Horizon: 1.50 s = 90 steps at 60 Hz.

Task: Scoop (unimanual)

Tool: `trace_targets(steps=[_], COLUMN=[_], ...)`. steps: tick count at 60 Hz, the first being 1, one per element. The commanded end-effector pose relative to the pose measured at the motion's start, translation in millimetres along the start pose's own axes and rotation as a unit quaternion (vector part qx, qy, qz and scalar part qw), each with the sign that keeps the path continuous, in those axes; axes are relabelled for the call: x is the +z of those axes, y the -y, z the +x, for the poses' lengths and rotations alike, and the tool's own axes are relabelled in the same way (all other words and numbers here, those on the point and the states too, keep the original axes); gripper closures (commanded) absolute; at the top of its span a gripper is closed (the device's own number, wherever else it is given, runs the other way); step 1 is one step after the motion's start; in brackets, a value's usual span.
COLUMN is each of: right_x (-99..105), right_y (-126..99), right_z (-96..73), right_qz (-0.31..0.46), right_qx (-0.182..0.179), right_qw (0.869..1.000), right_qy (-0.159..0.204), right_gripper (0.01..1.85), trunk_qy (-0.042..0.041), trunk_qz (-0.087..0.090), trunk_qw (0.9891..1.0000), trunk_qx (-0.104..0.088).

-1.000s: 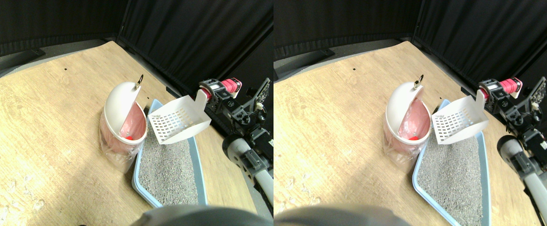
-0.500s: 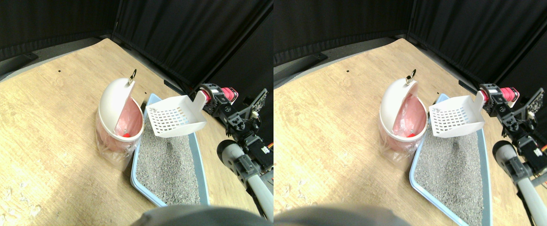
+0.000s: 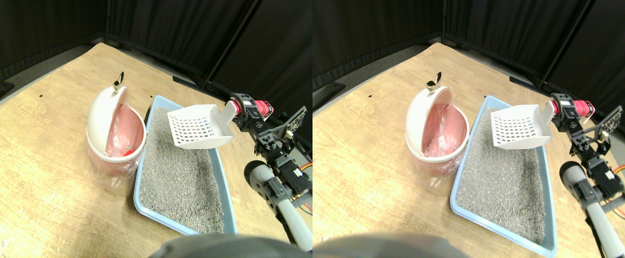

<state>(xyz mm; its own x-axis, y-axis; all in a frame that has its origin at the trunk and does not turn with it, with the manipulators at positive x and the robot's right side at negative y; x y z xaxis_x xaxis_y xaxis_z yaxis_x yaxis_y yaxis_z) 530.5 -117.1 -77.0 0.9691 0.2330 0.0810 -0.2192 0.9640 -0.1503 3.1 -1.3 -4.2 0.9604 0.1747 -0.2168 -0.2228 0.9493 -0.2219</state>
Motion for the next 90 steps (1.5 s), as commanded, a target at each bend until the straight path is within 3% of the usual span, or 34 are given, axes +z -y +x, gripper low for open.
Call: trace_targets(steps=[1, 14, 15, 16, 20, 28, 37, 45, 55, 66, 82, 90], right_x=[7, -4, -5, -6, -8, -13, -18, -23, -31, -42, -50, -57], right_y=[0, 20, 21, 25, 31, 42, 55, 64, 73, 74, 69, 64], right_z=[-1.6, -15.6, -16.4, -19.7, -24.9, -33.5, -42.3, -48.6, -53.1, -53.2, -51.3, -46.3], right_qz=[0.002, 0.027, 0.030, 0.035, 0.031, 0.029, 0.039, 0.061, 0.064, 0.097, 0.128, 0.147], right_qx=[0.002, -0.020, -0.022, -0.047, -0.060, -0.057, -0.079, -0.097, -0.103, -0.109, -0.116, -0.101], right_qw=[0.999, 0.997, 0.997, 0.997, 0.996, 0.995, 0.994, 0.992, 0.992, 0.989, 0.985, 0.983], right_qy=[0.050, 0.065, 0.066, 0.059, 0.061, 0.077, 0.068, 0.056, 0.037, 0.008, -0.026, -0.034], right_gripper=[1.80, 1.80, 1.80, 1.80, 1.80, 1.80, 1.80, 1.80, 1.80, 1.80, 1.80, 1.80], trunk_qy=[0.0096, 0.0095, 0.0100, 0.0109, 0.0118, 0.0135, 0.0155, 0.0138, 0.0138, 0.0141, 0.0146, 0.0158], trunk_qz=[0.013, 0.041, 0.043, 0.045, 0.052, 0.063, 0.068, 0.070, 0.070, 0.065, 0.056, 0.051], trunk_qw=[0.9997, 0.9981, 0.9979, 0.9977, 0.9969, 0.9950, 0.9935, 0.9928, 0.9928, 0.9935, 0.9951, 0.9959], trunk_qx=[-0.019, -0.044, -0.047, -0.050, -0.059, -0.077, -0.090, -0.096, -0.096, -0.092, -0.081, -0.073])
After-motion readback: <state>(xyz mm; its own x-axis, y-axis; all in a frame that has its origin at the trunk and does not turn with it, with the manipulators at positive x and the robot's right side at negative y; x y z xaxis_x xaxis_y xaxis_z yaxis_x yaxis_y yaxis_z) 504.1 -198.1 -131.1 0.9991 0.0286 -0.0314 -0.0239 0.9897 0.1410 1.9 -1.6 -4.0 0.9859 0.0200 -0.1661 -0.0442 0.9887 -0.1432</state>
